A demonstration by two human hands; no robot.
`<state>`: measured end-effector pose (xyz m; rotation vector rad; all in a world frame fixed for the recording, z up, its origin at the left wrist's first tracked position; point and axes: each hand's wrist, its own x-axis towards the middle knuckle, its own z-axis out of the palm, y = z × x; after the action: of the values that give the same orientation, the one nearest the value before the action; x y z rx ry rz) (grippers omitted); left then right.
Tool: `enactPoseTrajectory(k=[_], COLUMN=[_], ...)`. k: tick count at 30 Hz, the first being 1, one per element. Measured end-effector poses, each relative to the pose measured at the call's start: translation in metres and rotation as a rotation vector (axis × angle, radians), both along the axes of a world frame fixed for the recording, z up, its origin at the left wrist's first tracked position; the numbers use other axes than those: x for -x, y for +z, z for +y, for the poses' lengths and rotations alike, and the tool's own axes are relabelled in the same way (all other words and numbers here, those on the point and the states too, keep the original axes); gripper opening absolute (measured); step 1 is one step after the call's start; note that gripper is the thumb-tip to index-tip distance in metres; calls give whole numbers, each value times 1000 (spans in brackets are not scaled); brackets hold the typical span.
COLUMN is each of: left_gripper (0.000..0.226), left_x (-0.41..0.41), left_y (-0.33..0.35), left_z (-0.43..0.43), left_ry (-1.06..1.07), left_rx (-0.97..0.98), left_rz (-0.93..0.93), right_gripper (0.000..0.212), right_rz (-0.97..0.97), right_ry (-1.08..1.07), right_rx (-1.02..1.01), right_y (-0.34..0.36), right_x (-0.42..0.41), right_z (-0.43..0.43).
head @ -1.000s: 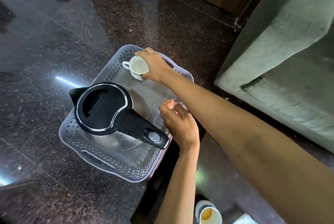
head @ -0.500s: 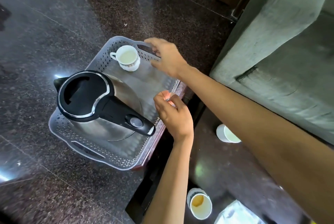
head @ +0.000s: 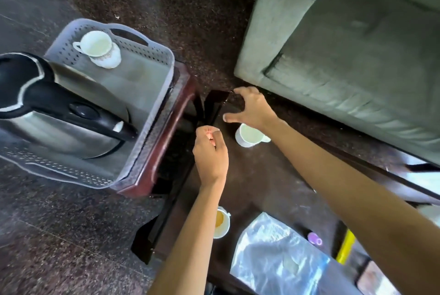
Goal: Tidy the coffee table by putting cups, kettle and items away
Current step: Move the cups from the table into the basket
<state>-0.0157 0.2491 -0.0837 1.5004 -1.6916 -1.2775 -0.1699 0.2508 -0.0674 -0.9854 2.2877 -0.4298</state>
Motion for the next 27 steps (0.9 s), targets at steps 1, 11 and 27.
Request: enactPoseTrajectory(k=[1,11,27], left_gripper=[10,16,14], left_x=[0,3,-3], left_y=[-1,-8,49], left_z=[7,41,-78], left_ry=[-22,-114,205], left_rx=[-16,-113,-53], left_rz=[-11,-112,114], right_gripper=[92,85,76], right_rz=[11,98,196], right_ry=[13,-18,-33], right_rx=[-51,-145,288], right_y=[-4,-39,74], right_x=[-2,-22,-17], right_z=[10,65,-71])
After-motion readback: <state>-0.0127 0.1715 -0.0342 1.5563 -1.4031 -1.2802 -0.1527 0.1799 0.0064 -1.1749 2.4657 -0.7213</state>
